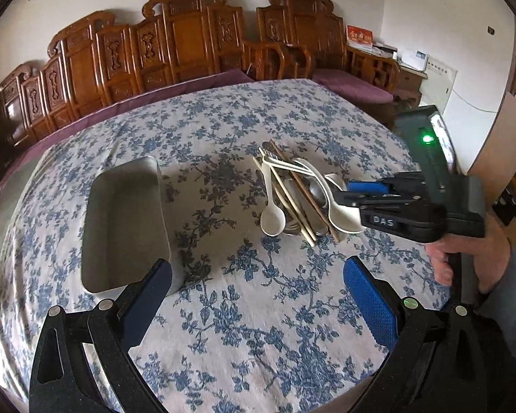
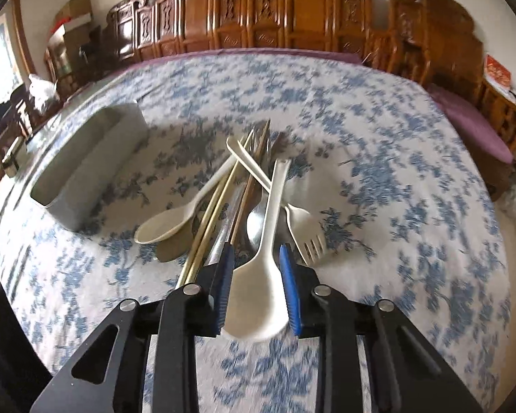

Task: Organize utensils
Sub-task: 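Grasp a white plastic spoon with the right gripper while the left gripper grasps another white spoon, then carry both white spoons over the grey tray and open both grippers to drop them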

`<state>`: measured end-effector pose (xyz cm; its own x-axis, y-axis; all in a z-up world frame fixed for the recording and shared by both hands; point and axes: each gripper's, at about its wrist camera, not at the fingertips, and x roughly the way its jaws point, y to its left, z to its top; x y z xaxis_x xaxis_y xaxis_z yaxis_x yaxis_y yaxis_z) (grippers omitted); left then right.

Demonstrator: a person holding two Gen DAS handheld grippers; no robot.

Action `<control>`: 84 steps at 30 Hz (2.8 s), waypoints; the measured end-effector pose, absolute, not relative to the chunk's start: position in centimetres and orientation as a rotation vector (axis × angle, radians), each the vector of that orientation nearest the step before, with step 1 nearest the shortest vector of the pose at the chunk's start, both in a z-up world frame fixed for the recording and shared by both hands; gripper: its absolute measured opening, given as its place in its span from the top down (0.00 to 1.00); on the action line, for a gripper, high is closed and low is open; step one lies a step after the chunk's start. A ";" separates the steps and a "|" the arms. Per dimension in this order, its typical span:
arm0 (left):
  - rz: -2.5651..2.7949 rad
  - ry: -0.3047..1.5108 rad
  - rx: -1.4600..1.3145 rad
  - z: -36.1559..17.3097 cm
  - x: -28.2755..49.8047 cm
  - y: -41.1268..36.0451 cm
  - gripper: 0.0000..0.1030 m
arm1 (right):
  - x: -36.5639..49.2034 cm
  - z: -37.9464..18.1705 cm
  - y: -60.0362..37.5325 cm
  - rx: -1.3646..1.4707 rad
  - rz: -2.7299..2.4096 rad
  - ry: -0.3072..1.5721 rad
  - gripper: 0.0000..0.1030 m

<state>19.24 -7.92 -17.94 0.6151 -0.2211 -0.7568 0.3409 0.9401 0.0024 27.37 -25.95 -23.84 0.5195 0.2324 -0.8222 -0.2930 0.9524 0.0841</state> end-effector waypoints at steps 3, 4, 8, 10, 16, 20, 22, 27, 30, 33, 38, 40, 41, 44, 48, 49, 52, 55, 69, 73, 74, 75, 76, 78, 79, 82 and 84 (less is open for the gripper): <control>-0.325 0.870 0.147 -19.0 20.5 -8.2 0.11 | 28.7 -25.2 -26.1 -0.061 0.316 1.010 0.74; -0.326 0.878 0.144 -19.2 20.7 -8.2 0.14 | 28.9 -25.4 -26.1 -0.061 0.317 1.013 0.76; -0.327 0.902 0.124 -19.9 21.5 -8.1 0.17 | 29.6 -26.0 -26.4 -0.034 0.332 1.021 0.78; -0.322 0.914 0.117 -20.3 21.8 -8.2 0.17 | 29.8 -26.0 -26.4 -0.026 0.337 1.016 0.78; -0.311 0.941 0.111 -21.1 22.6 -8.8 0.17 | 30.0 -26.1 -26.2 -0.047 0.335 1.011 0.78; -0.303 0.954 0.119 -21.7 23.4 -9.4 0.17 | 29.8 -26.1 -26.3 -0.061 0.334 1.017 0.89; -0.303 0.959 0.116 -21.9 24.1 -9.7 0.17 | 29.6 -26.0 -26.5 -0.059 0.341 1.016 0.89; -0.300 0.972 0.112 -22.6 26.3 -10.5 0.23 | 29.0 -24.9 -28.2 0.008 0.349 0.978 0.90; -0.302 0.997 0.108 -23.3 28.1 -11.1 0.32 | 28.8 -24.5 -29.1 0.029 0.338 0.956 0.90; -0.309 1.020 0.118 -24.1 29.9 -11.9 0.41 | 28.9 -24.5 -29.5 0.047 0.332 0.956 0.90; -0.314 1.061 0.128 -25.6 32.7 -13.0 0.54 | 29.0 -24.7 -29.7 0.048 0.330 0.955 0.90; -0.307 1.075 0.135 -26.1 33.7 -13.3 0.59 | 29.1 -24.7 -29.7 0.050 0.330 0.957 0.90; -0.302 1.081 0.145 -26.4 34.1 -13.6 0.62 | 29.1 -24.7 -29.7 0.050 0.328 0.959 0.90; -0.293 1.104 0.172 -27.2 35.1 -14.0 0.66 | 29.2 -24.7 -29.7 0.053 0.328 0.959 0.90; -0.269 1.114 0.214 -27.8 35.8 -13.9 0.66 | 29.3 -24.8 -29.7 0.049 0.330 0.958 0.90; -0.264 1.118 0.213 -27.8 36.0 -13.9 0.65 | 29.3 -24.8 -29.6 0.049 0.331 0.958 0.90; -0.260 1.128 0.187 -27.9 36.8 -13.6 0.65 | 29.3 -24.9 -29.4 0.047 0.335 0.960 0.90; -0.268 1.138 0.144 -27.9 37.3 -13.2 0.82 | 29.2 -24.9 -29.4 0.049 0.336 0.959 0.90; -0.229 1.087 0.154 -25.7 35.8 -11.0 0.94 | 28.9 -24.5 -28.9 0.050 0.344 0.946 0.90; -0.239 1.056 0.142 -24.3 34.8 -10.6 0.94 | 28.6 -24.1 -28.8 0.063 0.343 0.938 0.90; -0.244 1.046 0.140 -23.9 34.5 -10.6 0.94 | 28.5 -23.8 -28.7 0.063 0.343 0.934 0.90; -0.247 1.039 0.138 -23.5 34.3 -10.5 0.94 | 28.3 -23.5 -28.5 0.061 0.340 0.929 0.90; -0.250 1.030 0.134 -23.1 34.0 -10.4 0.94 | 28.2 -23.2 -28.3 0.060 0.342 0.922 0.90; -0.258 1.015 0.124 -22.3 33.5 -10.0 0.94 | 27.7 -22.6 -27.9 0.042 0.330 0.917 0.90; -0.262 1.007 0.121 -21.8 33.1 -9.8 0.94 | 27.5 -22.2 -27.6 0.032 0.325 0.909 0.90; -0.275 0.993 0.111 -20.7 32.3 -8.9 0.94 | 26.7 -20.8 -26.7 0.002 0.329 0.886 0.90; -0.274 0.981 0.113 -19.9 31.9 -8.0 0.94 | 26.3 -20.1 -26.2 -0.004 0.338 0.877 0.90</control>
<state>31.86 -8.00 -19.92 0.5254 -0.1777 -0.8321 0.2791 0.9598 -0.0288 26.34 -26.21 -20.09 0.5896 0.2890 -0.7542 -0.2921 0.9469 0.1345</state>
